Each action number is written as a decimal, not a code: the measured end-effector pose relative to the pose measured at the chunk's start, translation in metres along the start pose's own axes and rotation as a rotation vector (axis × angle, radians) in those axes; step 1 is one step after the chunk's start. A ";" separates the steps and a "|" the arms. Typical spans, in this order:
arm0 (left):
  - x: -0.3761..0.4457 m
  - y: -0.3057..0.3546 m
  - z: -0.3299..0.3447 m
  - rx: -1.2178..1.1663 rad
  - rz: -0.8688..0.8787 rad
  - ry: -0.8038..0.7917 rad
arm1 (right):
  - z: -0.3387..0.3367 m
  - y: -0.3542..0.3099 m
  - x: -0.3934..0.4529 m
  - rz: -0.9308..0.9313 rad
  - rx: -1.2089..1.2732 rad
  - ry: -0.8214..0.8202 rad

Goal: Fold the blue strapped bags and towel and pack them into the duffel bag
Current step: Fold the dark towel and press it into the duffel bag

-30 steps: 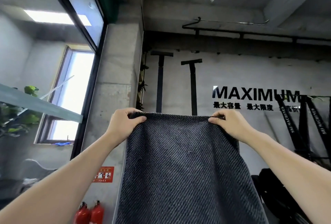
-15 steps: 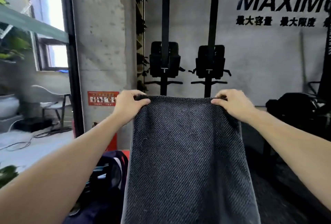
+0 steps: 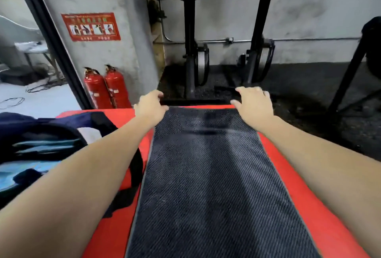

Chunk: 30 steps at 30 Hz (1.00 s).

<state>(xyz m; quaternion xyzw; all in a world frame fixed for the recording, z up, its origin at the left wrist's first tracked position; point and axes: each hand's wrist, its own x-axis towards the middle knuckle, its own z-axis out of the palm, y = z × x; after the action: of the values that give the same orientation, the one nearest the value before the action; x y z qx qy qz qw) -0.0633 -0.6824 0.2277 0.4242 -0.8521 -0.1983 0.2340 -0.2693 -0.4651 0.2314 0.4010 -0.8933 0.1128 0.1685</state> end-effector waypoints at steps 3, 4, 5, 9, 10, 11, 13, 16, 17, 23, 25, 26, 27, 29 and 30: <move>-0.007 -0.009 0.029 0.096 0.018 -0.071 | 0.038 -0.003 -0.019 -0.021 0.023 -0.120; -0.013 -0.009 0.034 0.114 0.032 -0.096 | 0.045 -0.003 -0.028 -0.027 0.039 -0.152; -0.020 -0.009 0.037 0.132 0.054 -0.121 | 0.050 -0.004 -0.037 -0.034 0.056 -0.182; -0.068 -0.004 0.032 0.117 0.145 -0.191 | 0.038 -0.012 -0.082 -0.037 0.115 -0.277; -0.083 -0.004 0.031 0.101 0.158 -0.208 | 0.033 -0.014 -0.095 -0.037 0.124 -0.287; -0.101 -0.002 0.024 0.078 0.178 -0.219 | 0.023 -0.017 -0.112 -0.037 0.133 -0.290; -0.139 -0.004 0.012 0.042 0.200 -0.238 | 0.005 -0.022 -0.147 -0.041 0.147 -0.302; -0.203 -0.007 -0.012 0.011 0.207 -0.267 | -0.025 -0.028 -0.204 -0.043 0.188 -0.341; -0.224 -0.009 -0.019 -0.007 0.213 -0.272 | -0.035 -0.030 -0.222 -0.045 0.208 -0.350; -0.363 -0.020 -0.063 -0.005 0.314 -0.334 | -0.094 -0.035 -0.354 -0.092 0.309 -0.361; -0.398 -0.025 -0.071 -0.026 0.332 -0.337 | -0.105 -0.032 -0.388 -0.133 0.306 -0.358; -0.419 -0.028 -0.076 -0.032 0.348 -0.329 | -0.110 -0.031 -0.407 -0.151 0.307 -0.353; -0.434 -0.030 -0.078 -0.037 0.365 -0.324 | -0.114 -0.030 -0.421 -0.165 0.312 -0.349; -0.467 -0.036 -0.083 -0.040 0.397 -0.324 | -0.119 -0.027 -0.452 -0.198 0.332 -0.340; -0.480 -0.039 -0.083 -0.060 0.408 -0.323 | -0.119 -0.024 -0.463 -0.213 0.348 -0.330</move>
<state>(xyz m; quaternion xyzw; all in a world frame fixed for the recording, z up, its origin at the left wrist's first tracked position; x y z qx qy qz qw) 0.2632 -0.3248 0.1635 0.1992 -0.9401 -0.2372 0.1426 0.0624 -0.1266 0.1608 0.5288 -0.8286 0.1794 -0.0399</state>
